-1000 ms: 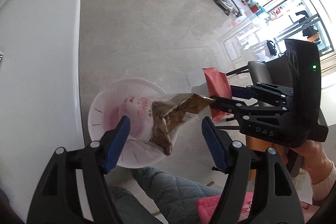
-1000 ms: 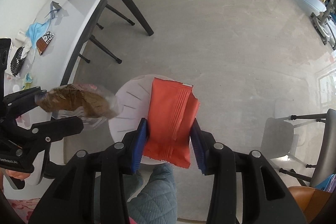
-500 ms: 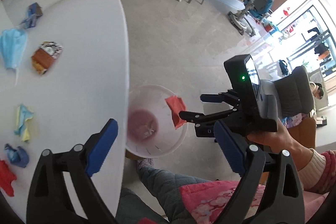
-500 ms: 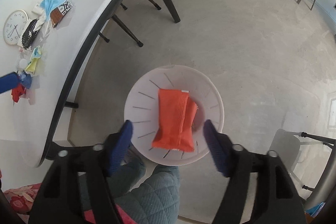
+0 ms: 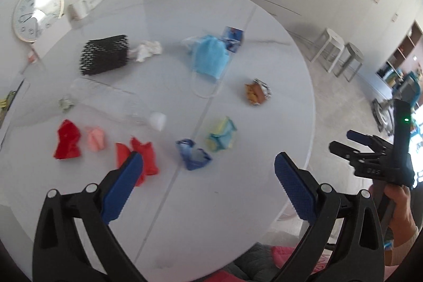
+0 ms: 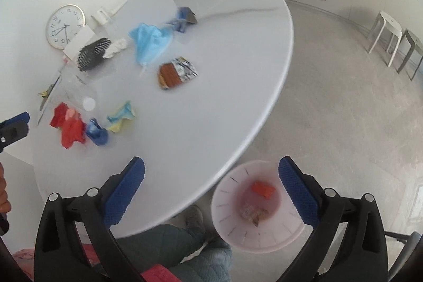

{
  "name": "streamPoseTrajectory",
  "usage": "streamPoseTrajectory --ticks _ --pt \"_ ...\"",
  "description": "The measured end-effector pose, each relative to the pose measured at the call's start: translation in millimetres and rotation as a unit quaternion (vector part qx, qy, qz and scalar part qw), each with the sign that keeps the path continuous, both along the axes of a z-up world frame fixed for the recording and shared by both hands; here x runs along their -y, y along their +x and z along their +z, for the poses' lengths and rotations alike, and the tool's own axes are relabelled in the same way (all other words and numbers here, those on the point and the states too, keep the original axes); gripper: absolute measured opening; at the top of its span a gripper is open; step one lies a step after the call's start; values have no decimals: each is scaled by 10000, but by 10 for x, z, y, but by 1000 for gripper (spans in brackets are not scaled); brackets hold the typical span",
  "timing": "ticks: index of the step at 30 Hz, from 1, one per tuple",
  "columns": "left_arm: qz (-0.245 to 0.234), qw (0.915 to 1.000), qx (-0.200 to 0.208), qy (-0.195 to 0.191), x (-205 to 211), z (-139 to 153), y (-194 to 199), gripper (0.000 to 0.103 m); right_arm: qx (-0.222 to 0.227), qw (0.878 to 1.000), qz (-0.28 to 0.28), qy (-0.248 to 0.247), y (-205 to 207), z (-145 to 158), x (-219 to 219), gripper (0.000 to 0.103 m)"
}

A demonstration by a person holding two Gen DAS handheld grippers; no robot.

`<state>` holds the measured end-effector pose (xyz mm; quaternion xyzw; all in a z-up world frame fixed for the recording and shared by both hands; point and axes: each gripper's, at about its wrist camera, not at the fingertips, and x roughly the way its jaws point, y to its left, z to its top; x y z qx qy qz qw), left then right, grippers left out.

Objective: Collect trash
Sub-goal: 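Grasp the red folded tissue with the left tool while the right tool grasps the crumpled red tissue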

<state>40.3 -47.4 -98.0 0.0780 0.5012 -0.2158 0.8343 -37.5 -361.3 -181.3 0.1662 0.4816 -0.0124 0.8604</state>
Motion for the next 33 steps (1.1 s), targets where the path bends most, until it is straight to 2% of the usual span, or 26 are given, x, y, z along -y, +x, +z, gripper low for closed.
streamPoseTrajectory --ticks 4,7,13,18,22,33 --pt "659 9977 162 36 -555 -12 269 95 276 9985 475 -28 374 226 -506 101" --pt "1028 9945 162 115 -926 -67 400 95 358 9961 805 -41 606 286 -945 101" --pt "1435 9894 85 220 -1467 -299 679 95 300 9898 1389 -97 970 264 -1704 101" --pt "1513 9881 -159 224 -1769 -568 904 95 58 9857 1684 -10 1172 96 -2222 101" --pt "1455 9887 -332 134 -1898 -768 1074 95 -254 9851 1701 72 1313 -123 -2562 101" --pt "1141 9908 -620 385 -1924 -1261 1420 95 -886 9808 1705 -324 1560 -537 -3027 101"
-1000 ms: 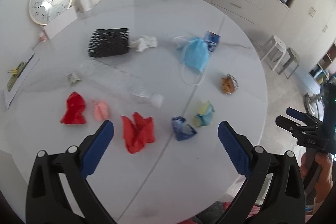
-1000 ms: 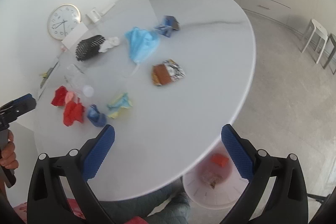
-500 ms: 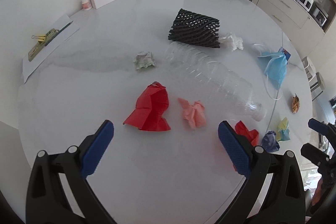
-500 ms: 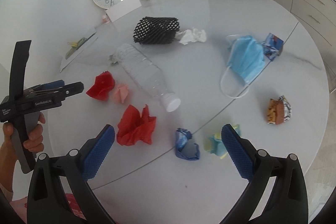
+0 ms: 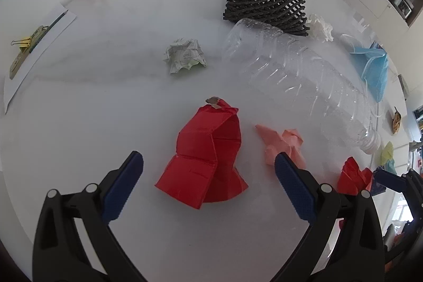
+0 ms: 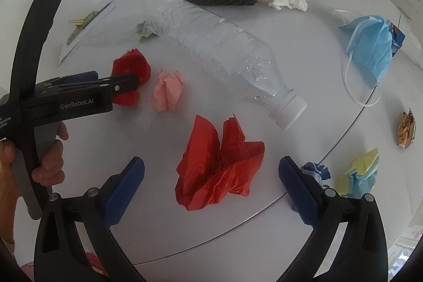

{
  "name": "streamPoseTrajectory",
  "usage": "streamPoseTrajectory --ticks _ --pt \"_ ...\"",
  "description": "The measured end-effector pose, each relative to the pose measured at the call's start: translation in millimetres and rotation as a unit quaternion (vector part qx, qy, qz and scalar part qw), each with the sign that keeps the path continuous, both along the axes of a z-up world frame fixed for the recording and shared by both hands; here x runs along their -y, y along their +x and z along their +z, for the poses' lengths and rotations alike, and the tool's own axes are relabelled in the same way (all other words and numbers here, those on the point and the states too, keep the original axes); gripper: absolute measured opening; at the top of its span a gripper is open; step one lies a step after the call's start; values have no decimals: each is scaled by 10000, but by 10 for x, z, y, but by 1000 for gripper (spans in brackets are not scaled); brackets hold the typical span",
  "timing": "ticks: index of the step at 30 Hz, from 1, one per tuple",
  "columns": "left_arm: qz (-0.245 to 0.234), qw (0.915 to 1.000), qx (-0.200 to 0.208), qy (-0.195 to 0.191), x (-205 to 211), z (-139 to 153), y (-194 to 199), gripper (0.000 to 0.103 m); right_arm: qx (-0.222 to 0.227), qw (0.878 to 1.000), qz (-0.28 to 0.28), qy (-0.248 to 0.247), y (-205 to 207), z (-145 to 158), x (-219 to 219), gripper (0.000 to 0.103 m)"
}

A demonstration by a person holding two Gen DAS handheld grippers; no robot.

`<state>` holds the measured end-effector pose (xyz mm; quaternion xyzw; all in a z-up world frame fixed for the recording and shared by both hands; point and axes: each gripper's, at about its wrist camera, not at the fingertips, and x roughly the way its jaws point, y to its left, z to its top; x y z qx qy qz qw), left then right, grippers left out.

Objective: Collect trash
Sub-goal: 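Grasp the red folded tissue with the left tool while the right tool grasps the crumpled red tissue, then carry both red tissues to the white bin and open both tools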

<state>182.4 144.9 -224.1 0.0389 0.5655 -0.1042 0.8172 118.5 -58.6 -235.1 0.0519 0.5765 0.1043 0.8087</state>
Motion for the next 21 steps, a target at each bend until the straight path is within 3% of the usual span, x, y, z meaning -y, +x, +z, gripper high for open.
streamPoseTrajectory --ticks 4,9,11,12,14,18,21 --pt "-133 9997 -6 214 0 -82 34 92 -153 9996 43 -223 67 -114 -71 101" --pt "-254 9987 -79 438 -17 -184 65 69 -278 9990 80 -350 94 -218 -100 101" --pt "-252 9990 -96 365 -25 -195 78 63 -328 9987 120 -366 82 -253 -93 95" --pt "-232 9992 -78 321 -30 -188 79 57 -364 9986 144 -356 73 -275 -90 88" --pt "-241 9991 -55 355 -12 -180 81 53 -342 9985 204 -378 58 -282 -98 80" --pt "-307 9985 -11 443 19 -161 26 48 -285 9985 379 -260 26 -242 -105 47" --pt "-239 9989 29 392 -18 -94 -32 48 -273 9986 447 -28 -8 -211 -77 37"
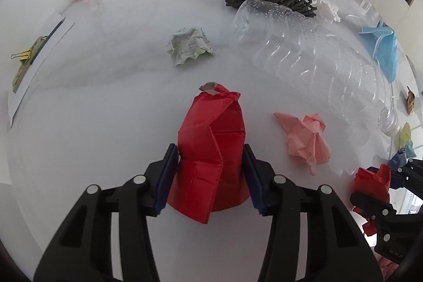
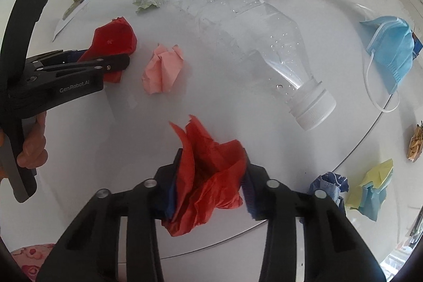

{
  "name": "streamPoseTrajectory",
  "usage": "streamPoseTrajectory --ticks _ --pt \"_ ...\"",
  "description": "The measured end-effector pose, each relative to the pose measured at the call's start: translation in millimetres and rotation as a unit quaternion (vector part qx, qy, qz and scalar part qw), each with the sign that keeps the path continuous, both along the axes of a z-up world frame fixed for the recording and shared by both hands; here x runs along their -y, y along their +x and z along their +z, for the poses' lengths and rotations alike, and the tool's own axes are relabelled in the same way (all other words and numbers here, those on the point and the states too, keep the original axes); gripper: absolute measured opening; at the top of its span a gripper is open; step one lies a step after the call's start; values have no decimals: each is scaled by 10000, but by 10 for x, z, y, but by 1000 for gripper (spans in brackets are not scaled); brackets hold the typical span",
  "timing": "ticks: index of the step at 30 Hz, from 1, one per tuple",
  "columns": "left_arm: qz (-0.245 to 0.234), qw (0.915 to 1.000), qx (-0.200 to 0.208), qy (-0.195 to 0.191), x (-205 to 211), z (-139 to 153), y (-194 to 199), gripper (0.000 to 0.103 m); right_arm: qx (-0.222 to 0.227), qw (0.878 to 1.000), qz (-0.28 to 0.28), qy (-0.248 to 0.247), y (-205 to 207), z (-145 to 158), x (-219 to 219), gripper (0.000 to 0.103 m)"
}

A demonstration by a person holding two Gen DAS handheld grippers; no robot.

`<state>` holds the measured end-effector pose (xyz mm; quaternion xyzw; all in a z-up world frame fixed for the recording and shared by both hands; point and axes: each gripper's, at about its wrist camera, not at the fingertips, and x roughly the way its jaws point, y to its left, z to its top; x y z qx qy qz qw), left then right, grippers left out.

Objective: Collect trash
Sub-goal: 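Carry both red tissues to the white bin and open both tools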

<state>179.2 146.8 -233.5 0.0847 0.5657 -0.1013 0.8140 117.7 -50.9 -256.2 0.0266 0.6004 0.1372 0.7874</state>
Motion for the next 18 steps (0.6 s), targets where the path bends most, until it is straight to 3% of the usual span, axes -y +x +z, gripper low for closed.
streamPoseTrajectory --ticks 9,13,18 --pt "-40 9990 289 -345 54 511 -351 48 551 9973 147 456 -176 464 189 36" --pt "-368 9963 403 -669 320 809 -593 48 826 9951 -176 505 -392 733 567 36" --pt "-1170 9863 376 -1096 1035 1097 -990 48 1056 9901 -888 256 -819 919 1322 36"
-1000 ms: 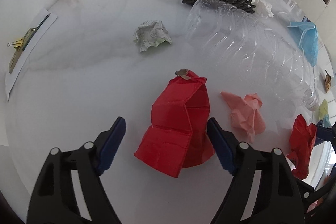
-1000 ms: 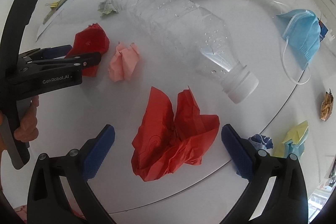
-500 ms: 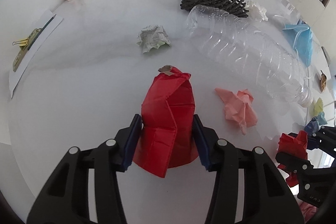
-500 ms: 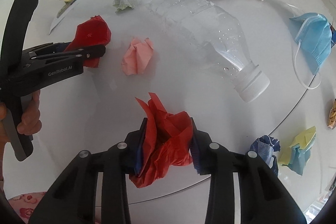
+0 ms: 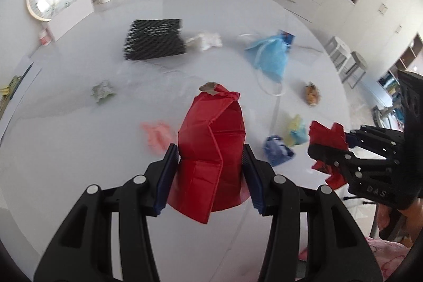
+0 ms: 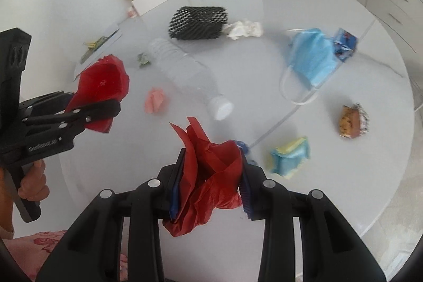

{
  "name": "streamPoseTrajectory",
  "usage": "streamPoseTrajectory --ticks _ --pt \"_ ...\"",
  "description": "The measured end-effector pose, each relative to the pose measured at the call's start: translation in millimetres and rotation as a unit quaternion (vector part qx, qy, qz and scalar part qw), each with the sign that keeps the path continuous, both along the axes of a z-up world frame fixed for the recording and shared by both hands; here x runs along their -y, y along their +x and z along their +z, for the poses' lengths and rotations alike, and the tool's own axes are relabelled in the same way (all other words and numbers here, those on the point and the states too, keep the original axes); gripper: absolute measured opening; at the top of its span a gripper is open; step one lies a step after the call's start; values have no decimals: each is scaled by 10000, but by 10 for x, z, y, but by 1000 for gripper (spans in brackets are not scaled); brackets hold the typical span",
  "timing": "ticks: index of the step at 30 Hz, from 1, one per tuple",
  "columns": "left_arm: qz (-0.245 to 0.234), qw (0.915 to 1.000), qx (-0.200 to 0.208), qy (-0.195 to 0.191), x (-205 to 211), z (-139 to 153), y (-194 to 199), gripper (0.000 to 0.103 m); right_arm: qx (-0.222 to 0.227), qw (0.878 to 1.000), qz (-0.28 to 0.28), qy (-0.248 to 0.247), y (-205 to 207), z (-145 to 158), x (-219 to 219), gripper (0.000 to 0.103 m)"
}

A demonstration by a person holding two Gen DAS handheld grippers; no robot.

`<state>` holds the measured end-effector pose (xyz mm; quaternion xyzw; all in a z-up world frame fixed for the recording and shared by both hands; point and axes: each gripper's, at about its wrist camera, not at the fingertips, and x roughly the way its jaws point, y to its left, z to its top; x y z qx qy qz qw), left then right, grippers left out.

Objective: Collect trash
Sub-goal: 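Carry both red tissues to the white bin and open both tools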

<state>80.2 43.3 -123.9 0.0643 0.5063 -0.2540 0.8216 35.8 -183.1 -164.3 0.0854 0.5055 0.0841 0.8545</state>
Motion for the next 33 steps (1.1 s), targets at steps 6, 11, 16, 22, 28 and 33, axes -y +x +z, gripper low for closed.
streamPoseTrajectory --ticks 6,11,16,22,28,33 --pt "-1298 9902 -335 -403 1229 23 -534 48 -139 9934 -1093 -322 -653 -54 1025 36" --pt "-2165 9736 -663 -291 2254 -224 -1019 49 -267 9838 -1716 -447 -1202 -137 1774 36" --pt "-2510 9626 -1017 -114 2972 -520 -1323 50 -328 9788 -1989 -352 -1603 -239 2326 38" --pt "-2460 9614 -1223 128 3410 -721 -1560 60 -450 9799 -1928 -237 -1817 -386 2711 38" --pt "-2165 9702 -1066 195 3439 -673 -1581 75 -511 9837 -1723 -34 -1849 -508 2800 38" --pt "-1679 9824 -799 182 3190 -457 -1504 79 -548 9887 -1396 40 -1787 -605 2692 41"
